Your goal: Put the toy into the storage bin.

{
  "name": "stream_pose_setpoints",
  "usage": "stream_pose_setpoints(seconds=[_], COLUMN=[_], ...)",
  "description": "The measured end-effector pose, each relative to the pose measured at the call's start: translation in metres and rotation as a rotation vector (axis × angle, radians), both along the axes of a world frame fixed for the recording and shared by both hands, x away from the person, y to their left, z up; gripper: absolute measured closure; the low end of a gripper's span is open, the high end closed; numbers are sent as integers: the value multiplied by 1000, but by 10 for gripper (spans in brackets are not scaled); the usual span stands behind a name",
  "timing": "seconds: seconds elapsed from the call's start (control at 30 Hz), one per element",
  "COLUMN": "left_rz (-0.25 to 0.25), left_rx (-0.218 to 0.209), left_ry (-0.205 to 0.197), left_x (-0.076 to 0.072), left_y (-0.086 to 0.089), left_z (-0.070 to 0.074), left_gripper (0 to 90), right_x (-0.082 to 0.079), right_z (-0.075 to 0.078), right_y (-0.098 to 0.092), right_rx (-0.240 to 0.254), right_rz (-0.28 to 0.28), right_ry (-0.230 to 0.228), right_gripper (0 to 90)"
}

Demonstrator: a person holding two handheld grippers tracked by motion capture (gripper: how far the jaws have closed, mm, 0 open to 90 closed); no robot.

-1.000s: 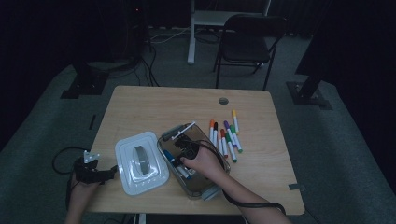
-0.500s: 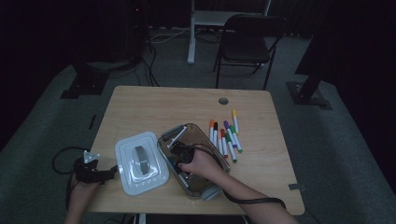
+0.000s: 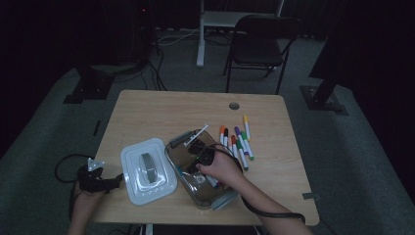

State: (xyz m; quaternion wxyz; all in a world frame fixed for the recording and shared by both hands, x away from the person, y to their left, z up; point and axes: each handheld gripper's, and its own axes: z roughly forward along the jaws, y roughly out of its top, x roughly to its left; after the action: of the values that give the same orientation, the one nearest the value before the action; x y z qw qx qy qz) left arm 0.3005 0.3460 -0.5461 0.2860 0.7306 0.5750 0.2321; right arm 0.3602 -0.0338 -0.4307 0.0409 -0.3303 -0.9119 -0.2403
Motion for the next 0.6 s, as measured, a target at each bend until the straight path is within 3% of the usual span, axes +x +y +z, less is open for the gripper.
stream_pose_setpoints(seconds=[0.3,0.4,0.6], left_rz=[0,0,-2], left_rx=[0,0,2], left_ry=[0,0,1], left_x=[0,0,0], left_y=[0,0,0], left_z=[0,0,0], left_gripper=[5,5,5], right_x=[7,10,20], right_z=[41,46,44], right_y=[-68,-88,-126], right_rx=[171,202,228], right_rz=[-105,-139,-230], right_ry=[-111,-150,-188], right_gripper=[649,641,628])
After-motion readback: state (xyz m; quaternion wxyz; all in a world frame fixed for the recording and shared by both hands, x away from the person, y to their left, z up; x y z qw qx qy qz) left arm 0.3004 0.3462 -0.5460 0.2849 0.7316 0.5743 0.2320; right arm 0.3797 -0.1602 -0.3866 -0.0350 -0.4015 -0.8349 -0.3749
